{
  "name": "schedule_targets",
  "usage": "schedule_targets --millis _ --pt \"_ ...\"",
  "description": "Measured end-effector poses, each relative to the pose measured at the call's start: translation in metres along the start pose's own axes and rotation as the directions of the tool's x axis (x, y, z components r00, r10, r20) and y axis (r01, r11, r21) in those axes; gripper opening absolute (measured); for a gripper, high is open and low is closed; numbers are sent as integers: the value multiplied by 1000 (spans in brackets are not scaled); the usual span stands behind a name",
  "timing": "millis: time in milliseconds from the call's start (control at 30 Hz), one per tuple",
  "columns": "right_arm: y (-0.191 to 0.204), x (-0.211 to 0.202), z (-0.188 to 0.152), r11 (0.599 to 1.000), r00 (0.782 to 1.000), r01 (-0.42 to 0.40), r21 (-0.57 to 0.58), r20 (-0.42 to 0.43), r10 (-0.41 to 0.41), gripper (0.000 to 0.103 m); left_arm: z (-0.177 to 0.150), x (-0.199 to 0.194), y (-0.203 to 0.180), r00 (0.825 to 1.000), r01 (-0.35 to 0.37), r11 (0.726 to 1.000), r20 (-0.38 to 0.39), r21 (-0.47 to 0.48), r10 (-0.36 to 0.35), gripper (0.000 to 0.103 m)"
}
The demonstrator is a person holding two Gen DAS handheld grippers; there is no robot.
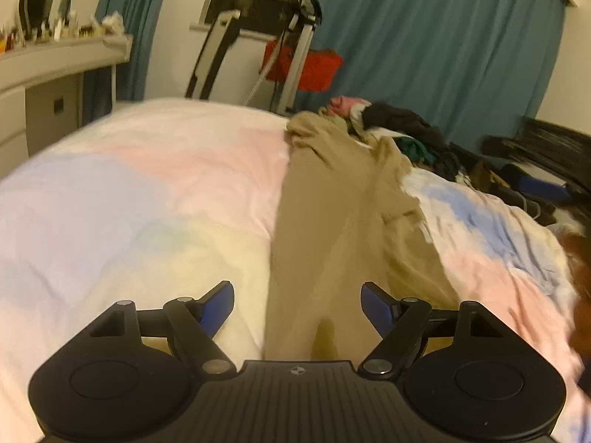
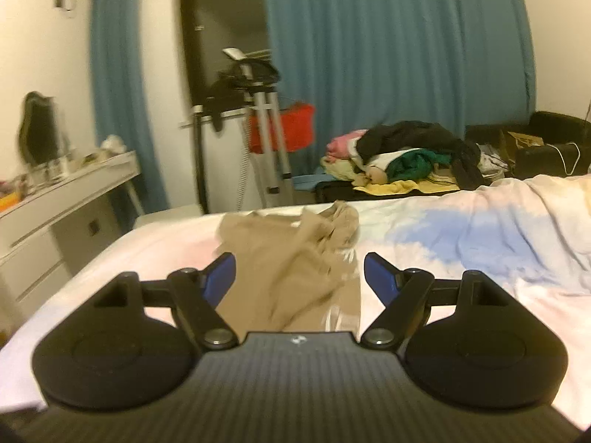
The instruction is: Fold clothes
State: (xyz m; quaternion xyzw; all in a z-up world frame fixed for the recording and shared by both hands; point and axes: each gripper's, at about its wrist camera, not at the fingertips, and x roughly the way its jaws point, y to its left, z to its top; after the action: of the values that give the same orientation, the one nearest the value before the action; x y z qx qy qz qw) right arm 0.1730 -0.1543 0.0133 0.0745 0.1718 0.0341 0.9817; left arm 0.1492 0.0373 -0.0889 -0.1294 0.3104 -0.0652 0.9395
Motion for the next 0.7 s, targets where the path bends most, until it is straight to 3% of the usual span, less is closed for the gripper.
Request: schedule_targets --millis 100,200,333,433,533,600,700 --pt "-15 -48 -14 988 990 -96 117 -88 107 78 -5 -14 4 998 20 1000 -60 -15 -21 77" --pt "-37 -85 -31 959 965 -156 238 -171 199 78 -11 -18 10 986 5 1000 -168 -29 -10 76" --pt "-73 -110 -68 920 925 -126 372 -291 244 79 -20 -29 28 957 22 990 -284 -140 -61 76" --pt "-100 -112 -90 846 893 -92 525 -333 304 80 -29 -37 39 941 -16 978 -333 -207 -55 79" --pt "-118 -99 -111 743 839 -59 666 -370 399 79 -34 -38 46 922 -36 966 -382 -256 -67 80" --pt "-116 -90 -119 740 811 -46 671 -408 420 72 -38 -35 47 901 -36 961 -425 -275 -88 79" --pt "-110 -84 -124 778 798 -16 628 -460 388 70 -45 -35 44 874 -36 964 -475 -264 -98 76"
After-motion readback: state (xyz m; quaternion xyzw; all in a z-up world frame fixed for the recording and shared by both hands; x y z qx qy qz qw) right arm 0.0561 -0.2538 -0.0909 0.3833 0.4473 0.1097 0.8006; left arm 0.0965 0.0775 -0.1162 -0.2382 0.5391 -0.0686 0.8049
